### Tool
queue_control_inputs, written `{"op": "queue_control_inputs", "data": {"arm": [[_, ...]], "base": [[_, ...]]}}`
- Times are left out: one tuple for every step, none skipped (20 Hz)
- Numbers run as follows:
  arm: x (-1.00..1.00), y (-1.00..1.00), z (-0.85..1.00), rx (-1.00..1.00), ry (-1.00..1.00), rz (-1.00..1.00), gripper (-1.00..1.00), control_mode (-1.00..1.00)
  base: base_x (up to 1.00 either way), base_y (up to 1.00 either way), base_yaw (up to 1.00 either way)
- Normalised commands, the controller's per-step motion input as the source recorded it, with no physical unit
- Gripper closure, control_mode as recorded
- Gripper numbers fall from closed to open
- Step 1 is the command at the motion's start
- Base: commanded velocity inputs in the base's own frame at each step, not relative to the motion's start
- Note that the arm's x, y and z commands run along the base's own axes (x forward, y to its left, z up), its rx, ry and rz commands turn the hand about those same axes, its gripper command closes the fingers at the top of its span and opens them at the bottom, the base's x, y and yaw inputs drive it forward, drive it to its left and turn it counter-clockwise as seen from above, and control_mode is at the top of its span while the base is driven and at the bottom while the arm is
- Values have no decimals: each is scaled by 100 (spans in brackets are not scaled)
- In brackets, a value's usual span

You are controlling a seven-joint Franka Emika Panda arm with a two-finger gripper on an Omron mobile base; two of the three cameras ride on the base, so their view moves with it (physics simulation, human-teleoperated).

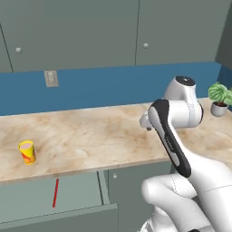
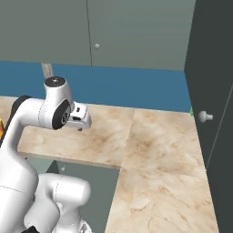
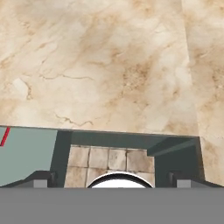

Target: Pick up the straw from the left drawer and put it inside the smoothie cup.

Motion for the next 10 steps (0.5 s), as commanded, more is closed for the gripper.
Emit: {"op": "queue_control_inputs", "data": {"arm": [[0, 0, 0, 0, 0, 0, -100, 100], [0, 0, 0, 0, 0, 0, -100, 100], [0, 0, 0, 0, 0, 0, -100, 100], [0, 0, 0, 0, 0, 0, -100, 100], [0, 0, 0, 0, 0, 0, -100, 100], [0, 0, 0, 0, 0, 0, -100, 100], [0, 0, 0, 0, 0, 0, -100, 100], [0, 0, 0, 0, 0, 0, -100, 100], [0, 0, 0, 0, 0, 0, -100, 100], [0, 0, 0, 0, 0, 0, -100, 100]], "base": [[-44, 0, 0], [-52, 0, 0], [-57, 0, 0], [-65, 0, 0], [-65, 0, 1], [-69, 0, 1], [-70, 2, 1], [-68, 9, 1], [-67, 14, 0], [-66, 21, 0]]}}
